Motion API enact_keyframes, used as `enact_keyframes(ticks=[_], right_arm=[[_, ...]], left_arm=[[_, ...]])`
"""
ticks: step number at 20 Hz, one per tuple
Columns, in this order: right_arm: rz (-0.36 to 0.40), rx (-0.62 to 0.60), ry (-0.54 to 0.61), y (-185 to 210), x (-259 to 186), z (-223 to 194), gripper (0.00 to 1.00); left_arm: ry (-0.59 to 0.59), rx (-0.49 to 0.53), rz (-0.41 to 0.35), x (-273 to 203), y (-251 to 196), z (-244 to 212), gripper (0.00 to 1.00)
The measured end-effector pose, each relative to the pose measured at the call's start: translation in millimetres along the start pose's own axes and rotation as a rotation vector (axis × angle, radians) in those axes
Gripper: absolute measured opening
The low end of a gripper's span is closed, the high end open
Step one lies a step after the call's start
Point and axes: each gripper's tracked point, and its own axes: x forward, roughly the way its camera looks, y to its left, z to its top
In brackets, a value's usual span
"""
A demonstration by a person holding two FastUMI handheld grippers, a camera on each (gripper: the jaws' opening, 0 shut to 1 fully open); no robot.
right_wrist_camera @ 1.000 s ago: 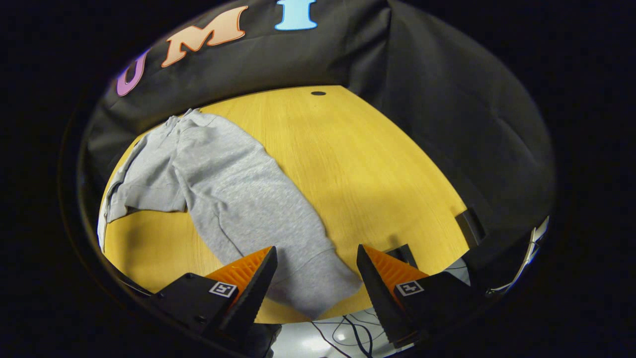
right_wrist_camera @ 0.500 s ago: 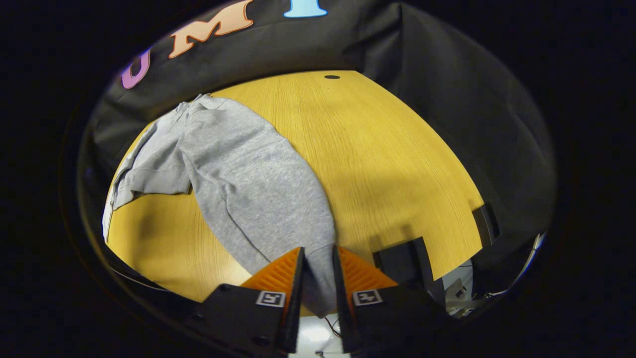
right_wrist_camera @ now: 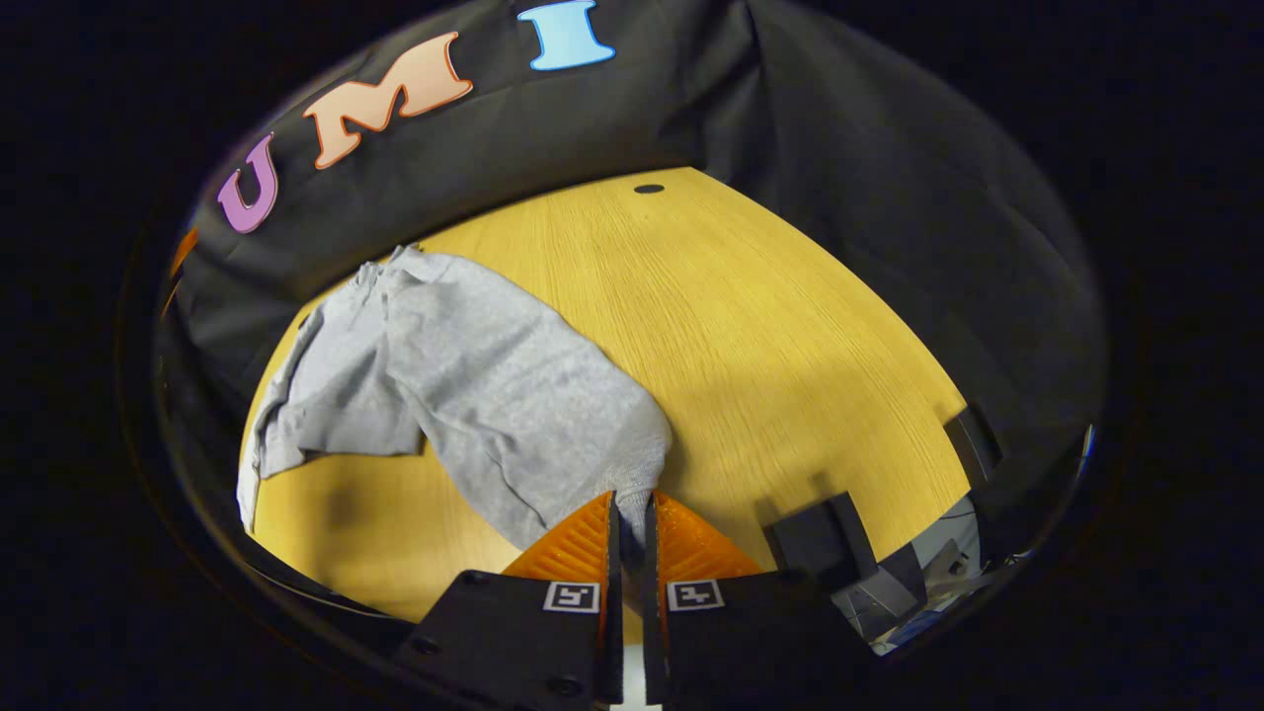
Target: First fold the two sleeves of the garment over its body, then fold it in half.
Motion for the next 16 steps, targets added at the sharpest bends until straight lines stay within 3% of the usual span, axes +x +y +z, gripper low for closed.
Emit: enact_keyframes(ticks=[6, 7, 8, 9, 11, 12, 16], right_arm=[[0.056, 0.017, -0.108, 54, 1, 67, 0.11], [0.065, 0.012, -0.123, 64, 1, 77, 0.10], [0.075, 0.005, -0.136, 74, 2, 87, 0.09], [0.085, 0.003, -0.147, 84, 3, 95, 0.10], [0.111, 0.011, -0.164, 105, 5, 113, 0.11], [0.122, 0.013, -0.173, 114, 6, 121, 0.11], [0.155, 0.007, -0.184, 147, 15, 141, 0.10]], left_arm=[[0.013, 0.003, 0.048, 6, 49, -6, 0.95], [0.010, 0.005, 0.062, 5, 59, -5, 0.99], [0.006, 0.008, 0.075, 5, 68, -3, 0.95], [0.004, 0.012, 0.086, 5, 76, -3, 1.00], [0.000, 0.020, 0.114, 3, 95, -2, 0.96], [0.000, 0.022, 0.129, 2, 104, -3, 1.00], [0.010, 0.030, 0.199, -7, 142, -7, 0.95]])
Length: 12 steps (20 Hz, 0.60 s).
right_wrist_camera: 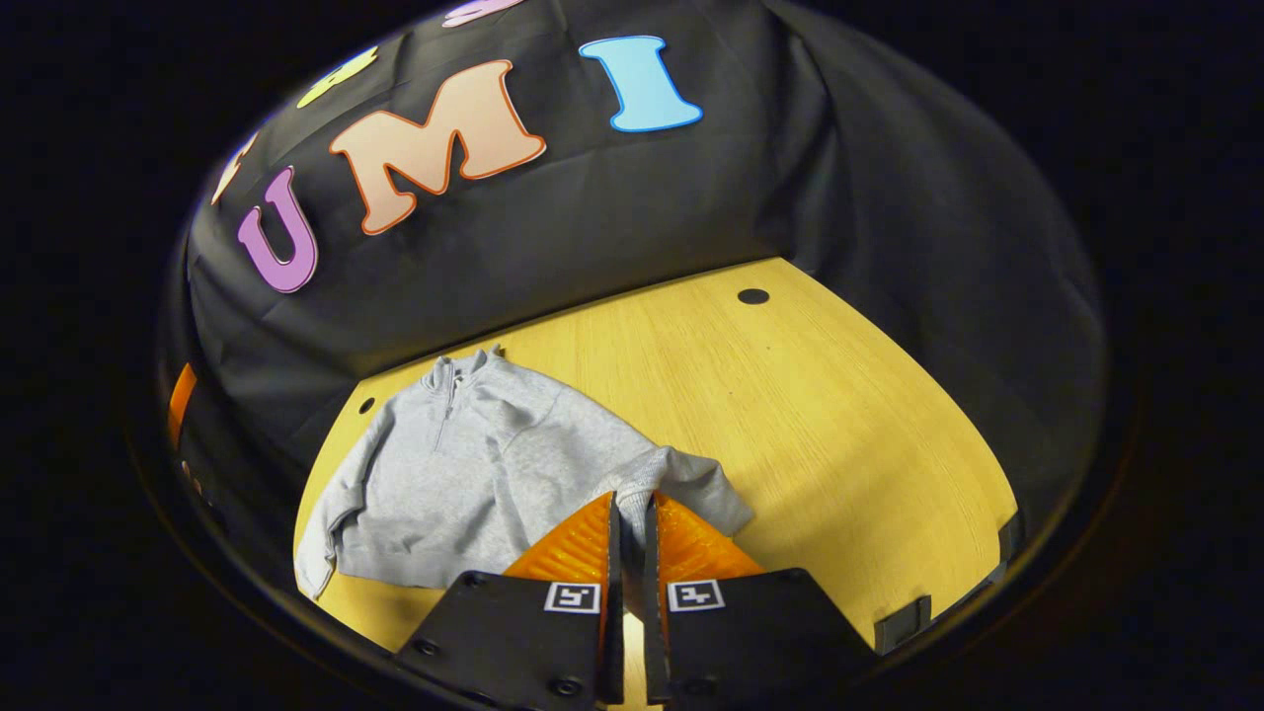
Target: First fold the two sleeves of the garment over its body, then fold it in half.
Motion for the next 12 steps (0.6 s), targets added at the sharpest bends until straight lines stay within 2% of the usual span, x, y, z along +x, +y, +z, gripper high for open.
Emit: enact_keyframes(ticks=[1, 3, 4, 5, 6, 7, 8, 9, 10, 11, 12], right_arm=[[0.006, -0.002, -0.005, 5, 2, 4, 0.11], [0.001, -0.012, -0.027, 15, 10, 15, 0.08], [0.005, -0.018, -0.036, 22, 13, 20, 0.11], [0.012, -0.022, -0.043, 32, 16, 24, 0.11], [0.022, -0.030, -0.051, 42, 20, 30, 0.11], [0.032, -0.042, -0.061, 52, 24, 35, 0.11], [0.044, -0.056, -0.066, 64, 28, 39, 0.11], [0.056, -0.069, -0.071, 75, 31, 41, 0.10], [0.068, -0.079, -0.076, 86, 34, 45, 0.10], [0.083, -0.083, -0.078, 97, 37, 47, 0.11], [0.096, -0.083, -0.080, 108, 40, 50, 0.11]], left_arm=[[0.002, 0.001, 0.014, -1, 8, -1, 0.99], [0.005, 0.006, 0.044, -4, 24, -2, 0.99], [0.007, 0.008, 0.059, -5, 32, -4, 0.95], [0.011, 0.008, 0.073, -7, 39, -5, 1.00], [0.016, 0.007, 0.087, -8, 47, -8, 0.95], [0.020, 0.006, 0.102, -9, 55, -10, 0.99], [0.025, 0.006, 0.118, -11, 64, -12, 0.96], [0.029, 0.006, 0.133, -12, 72, -14, 1.00], [0.031, 0.007, 0.149, -15, 79, -16, 0.96], [0.032, 0.007, 0.161, -15, 86, -16, 1.00], [0.034, 0.009, 0.173, -15, 92, -17, 1.00]])
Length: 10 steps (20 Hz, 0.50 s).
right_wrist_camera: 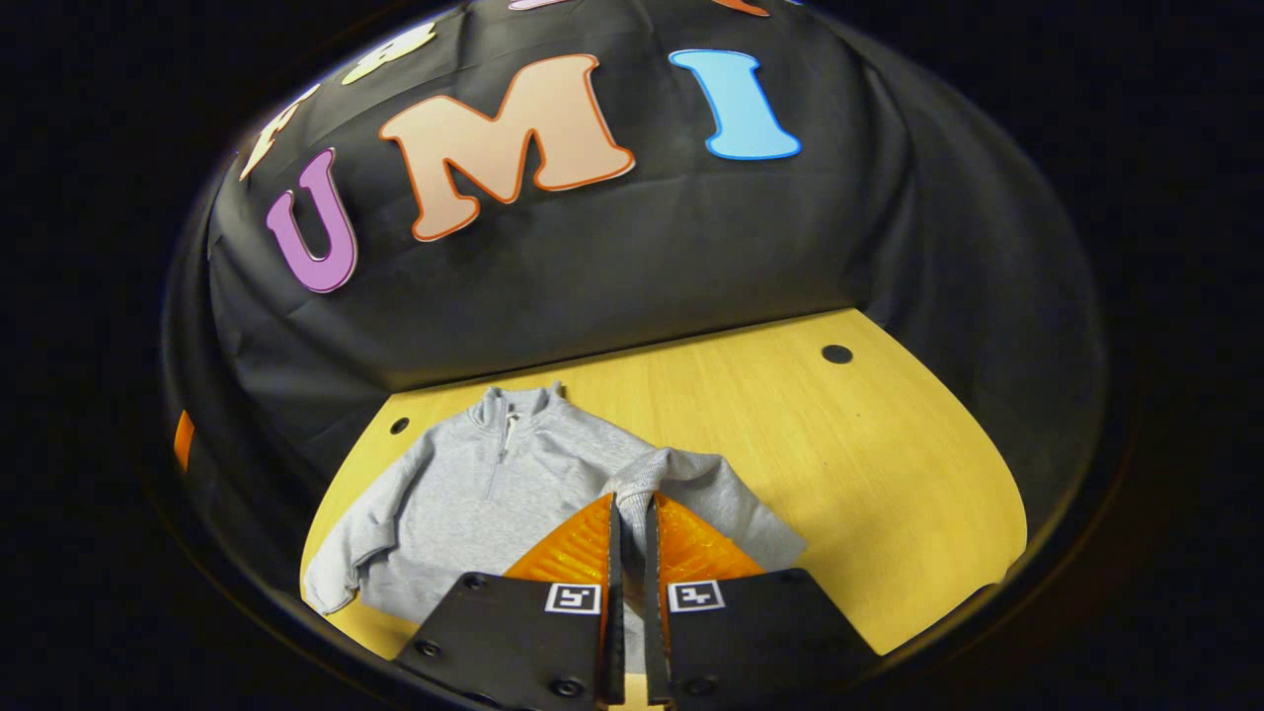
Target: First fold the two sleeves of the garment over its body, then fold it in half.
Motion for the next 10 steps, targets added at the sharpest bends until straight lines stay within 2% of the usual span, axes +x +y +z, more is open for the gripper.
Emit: enact_keyframes(ticks=[1, 2, 8, 9, 10], right_arm=[[0.013, 0.001, -0.003, 10, 5, 2, 0.09], [0.025, 0.003, -0.007, 19, 10, 6, 0.09], [0.110, -0.016, -0.017, 82, 35, 19, 0.10], [0.124, -0.022, -0.014, 92, 39, 18, 0.10], [0.137, -0.029, -0.007, 103, 44, 17, 0.10]], left_arm=[[0.001, 0.001, 0.011, 0, 5, -1, 0.96], [0.003, 0.001, 0.021, -1, 13, -2, 1.00], [0.021, 0.007, 0.095, -5, 53, -13, 1.00], [0.023, 0.008, 0.108, -5, 61, -14, 0.96], [0.026, 0.010, 0.122, -8, 69, -16, 0.96]])
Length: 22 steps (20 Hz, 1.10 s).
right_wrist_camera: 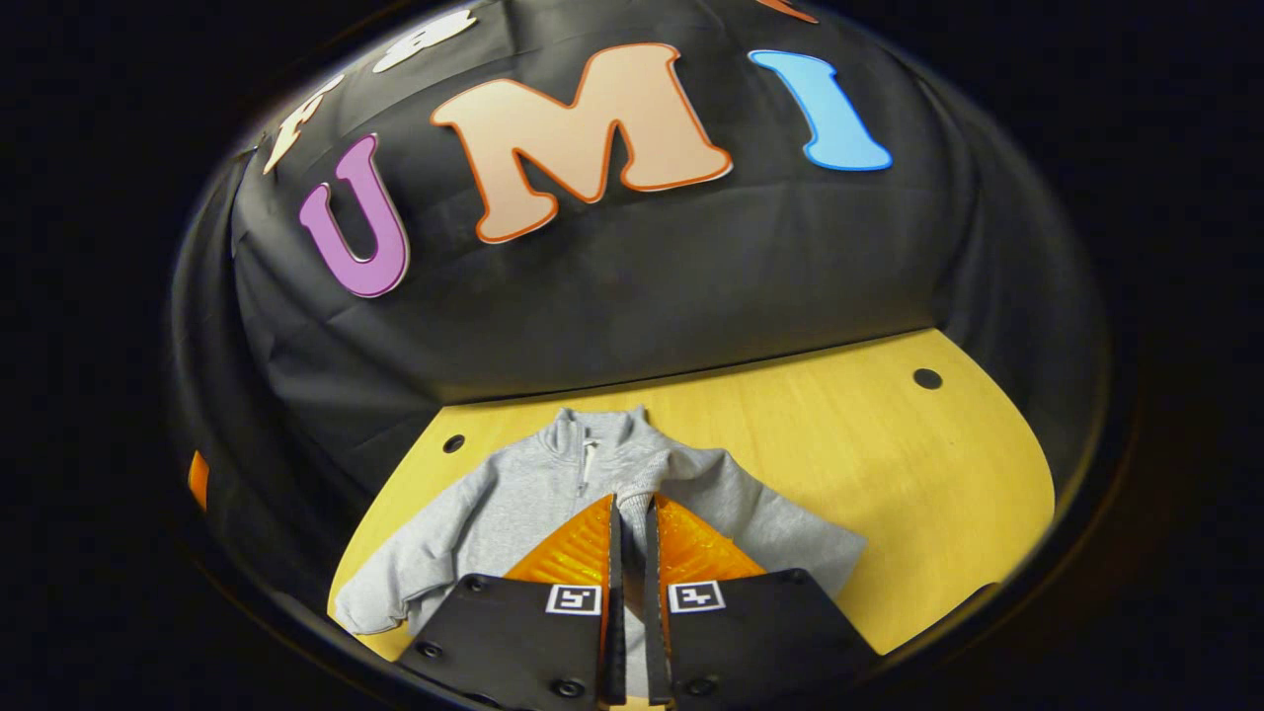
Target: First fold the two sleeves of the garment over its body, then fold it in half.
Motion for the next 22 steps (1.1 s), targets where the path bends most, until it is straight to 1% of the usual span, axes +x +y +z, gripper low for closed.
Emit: enact_keyframes(ticks=[3, 4, 5, 6, 13, 14, 15, 19, 20, 21, 22], right_arm=[[0.038, -0.022, 0.021, 29, 16, -8, 0.11], [0.051, -0.026, 0.029, 39, 20, -11, 0.10], [0.063, -0.029, 0.035, 49, 25, -14, 0.11], [0.076, -0.031, 0.041, 58, 31, -16, 0.10], [0.169, -0.062, 0.091, 131, 64, -36, 0.10], [0.181, -0.071, 0.105, 141, 68, -41, 0.10], [0.191, -0.081, 0.120, 151, 75, -49, 0.10], [0.223, -0.130, 0.189, 181, 90, -80, 0.10], [0.226, -0.147, 0.207, 186, 95, -89, 0.10], [0.229, -0.163, 0.225, 191, 99, -100, 0.11], [0.232, -0.178, 0.247, 195, 103, -111, 0.10]], left_arm=[[0.008, 0.004, 0.038, -1, 20, -3, 0.95], [0.012, 0.005, 0.050, -1, 26, -7, 0.99], [0.016, 0.006, 0.061, -1, 32, -8, 0.99], [0.021, 0.008, 0.072, -2, 38, -10, 0.95], [0.043, 0.028, 0.149, -10, 83, -21, 0.96], [0.047, 0.032, 0.161, -11, 91, -23, 0.99], [0.052, 0.037, 0.175, -13, 97, -26, 0.95], [0.078, 0.044, 0.225, -17, 125, -36, 0.95], [0.083, 0.046, 0.236, -20, 132, -39, 0.99], [0.087, 0.049, 0.247, -22, 137, -41, 1.00], [0.092, 0.049, 0.255, -24, 142, -44, 0.96]])
